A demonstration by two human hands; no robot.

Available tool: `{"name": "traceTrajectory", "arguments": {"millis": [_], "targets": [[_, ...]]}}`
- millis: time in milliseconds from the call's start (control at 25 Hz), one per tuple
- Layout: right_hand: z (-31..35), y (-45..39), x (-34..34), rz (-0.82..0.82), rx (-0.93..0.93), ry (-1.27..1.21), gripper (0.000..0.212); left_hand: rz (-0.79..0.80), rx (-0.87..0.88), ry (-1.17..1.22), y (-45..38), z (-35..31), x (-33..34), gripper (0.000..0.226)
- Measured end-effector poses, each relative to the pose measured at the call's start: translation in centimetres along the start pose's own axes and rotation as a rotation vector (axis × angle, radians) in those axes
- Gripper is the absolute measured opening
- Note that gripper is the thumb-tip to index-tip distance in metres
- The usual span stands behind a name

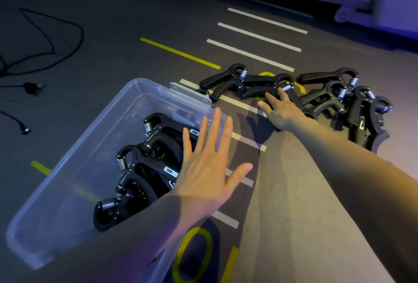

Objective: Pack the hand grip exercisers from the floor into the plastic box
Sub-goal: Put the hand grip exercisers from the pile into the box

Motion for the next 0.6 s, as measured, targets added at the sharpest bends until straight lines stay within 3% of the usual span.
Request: {"name": "traceTrajectory", "arguments": {"millis": [600], "targets": [[1.0,2.8,0.1,-0.168,0.099,0.222,0.038,0.004,0.011,-0.057,0.1,0.3,0.2,0.081]]}}
Point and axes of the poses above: each hand's wrist, its own y-axis away from the middle knuckle, its own x-axis out of the palm, z = x × y, the point moved 6 cm from there along -y, towards the middle knuckle, and after that the axes turned 1 degree about z, right-handed, at the moved point
